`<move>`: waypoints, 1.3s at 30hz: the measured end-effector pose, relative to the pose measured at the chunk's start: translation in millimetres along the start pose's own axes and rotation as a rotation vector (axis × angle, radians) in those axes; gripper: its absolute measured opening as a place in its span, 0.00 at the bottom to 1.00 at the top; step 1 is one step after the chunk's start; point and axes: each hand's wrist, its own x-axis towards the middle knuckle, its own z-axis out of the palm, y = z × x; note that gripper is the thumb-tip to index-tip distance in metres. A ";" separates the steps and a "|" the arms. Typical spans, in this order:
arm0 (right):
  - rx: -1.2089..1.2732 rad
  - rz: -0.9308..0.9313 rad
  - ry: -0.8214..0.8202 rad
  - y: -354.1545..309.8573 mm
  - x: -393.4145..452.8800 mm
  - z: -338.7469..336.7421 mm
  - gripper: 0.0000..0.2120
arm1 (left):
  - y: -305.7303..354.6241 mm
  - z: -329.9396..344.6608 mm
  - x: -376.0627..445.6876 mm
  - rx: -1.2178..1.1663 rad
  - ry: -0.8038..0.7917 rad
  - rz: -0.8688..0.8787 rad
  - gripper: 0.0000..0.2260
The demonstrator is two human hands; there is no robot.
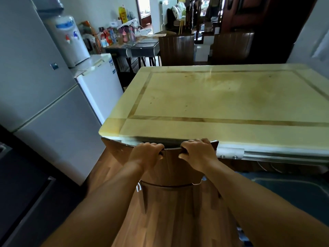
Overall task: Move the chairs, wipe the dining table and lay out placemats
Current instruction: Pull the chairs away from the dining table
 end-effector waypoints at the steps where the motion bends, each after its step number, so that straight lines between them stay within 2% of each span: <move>1: 0.003 0.007 0.009 2.0 10.7 0.8 0.13 | -4.8 -0.6 9.7 0.000 -0.003 -0.006 0.15; 9: 0.042 0.023 0.026 20.9 83.5 4.0 0.12 | -30.9 -2.4 74.6 -0.006 0.038 -0.031 0.12; 16: 0.012 0.029 0.009 19.9 95.9 5.8 0.14 | -36.9 2.8 81.6 -0.079 0.057 -0.100 0.11; 18: 0.074 0.063 -0.021 16.1 95.1 5.1 0.21 | -33.7 -0.9 79.5 -0.233 0.072 -0.173 0.15; 20: 0.186 0.103 -0.047 10.9 85.0 2.0 0.35 | -25.0 -8.4 72.2 -0.425 0.105 -0.206 0.22; 22: 0.246 0.106 -0.028 5.5 82.7 4.4 0.39 | -18.5 -12.6 71.2 -0.511 0.141 -0.210 0.27; 28: 0.375 0.152 0.378 -14.1 25.2 -13.0 0.19 | 30.8 -29.5 22.9 -0.604 0.276 -0.118 0.16; 34: 0.391 0.219 0.507 -13.1 -88.4 -53.1 0.15 | 116.3 -55.8 -54.8 -0.635 0.332 0.028 0.14; 39: 0.384 0.293 0.532 0.9 -193.9 -78.9 0.15 | 194.4 -71.5 -109.6 -0.639 0.375 0.120 0.12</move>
